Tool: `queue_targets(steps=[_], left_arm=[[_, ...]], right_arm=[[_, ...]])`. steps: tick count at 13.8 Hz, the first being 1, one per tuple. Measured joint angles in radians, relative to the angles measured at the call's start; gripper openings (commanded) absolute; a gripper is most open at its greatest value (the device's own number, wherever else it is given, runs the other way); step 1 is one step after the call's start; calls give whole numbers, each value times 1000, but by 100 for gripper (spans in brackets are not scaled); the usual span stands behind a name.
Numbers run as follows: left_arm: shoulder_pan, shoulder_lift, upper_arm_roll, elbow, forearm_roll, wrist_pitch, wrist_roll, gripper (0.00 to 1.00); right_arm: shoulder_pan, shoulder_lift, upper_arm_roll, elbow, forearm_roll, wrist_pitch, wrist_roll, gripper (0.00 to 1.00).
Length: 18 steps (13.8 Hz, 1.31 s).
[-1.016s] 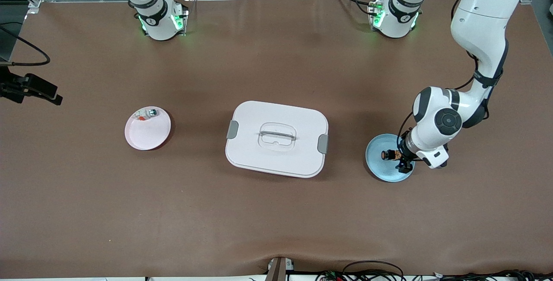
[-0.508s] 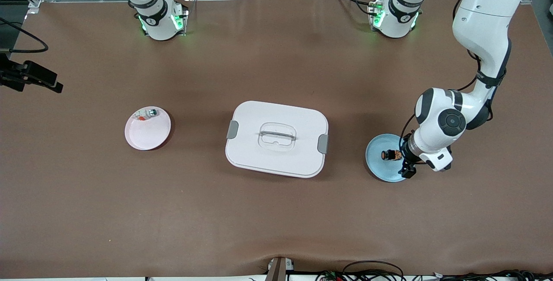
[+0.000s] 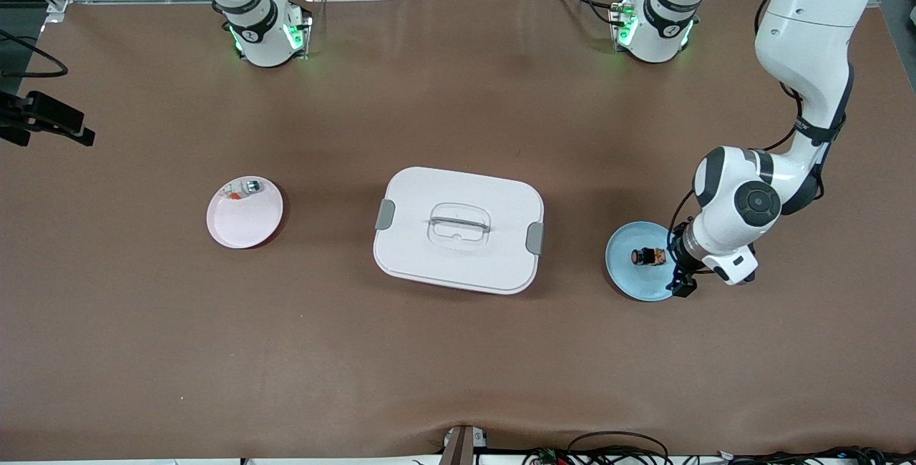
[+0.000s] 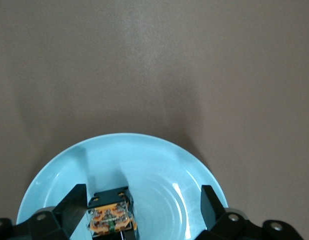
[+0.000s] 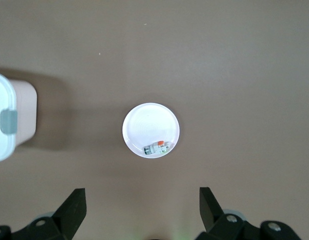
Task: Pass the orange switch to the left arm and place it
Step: 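Lower the switch onto the blue dish with the left gripper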
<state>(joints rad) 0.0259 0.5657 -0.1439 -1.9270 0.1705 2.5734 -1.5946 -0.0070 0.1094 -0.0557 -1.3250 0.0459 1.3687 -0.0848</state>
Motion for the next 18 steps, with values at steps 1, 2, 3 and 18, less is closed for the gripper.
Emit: queue_targets(steps=[1, 2, 3, 18], left_arm=[[-5, 0, -1, 2, 0, 0, 22, 100], [-11, -2, -2, 4, -2, 0, 59, 100], [-16, -5, -2, 5, -13, 0, 112, 100], [-245, -119, 222, -98, -198, -4, 1170, 100]], right_arm=[[0, -1, -10, 0, 0, -2, -26, 100], [0, -4, -18, 1, 0, -3, -40, 100], [0, -8, -23, 2, 1, -5, -45, 100], [3, -21, -17, 3, 6, -10, 14, 100]])
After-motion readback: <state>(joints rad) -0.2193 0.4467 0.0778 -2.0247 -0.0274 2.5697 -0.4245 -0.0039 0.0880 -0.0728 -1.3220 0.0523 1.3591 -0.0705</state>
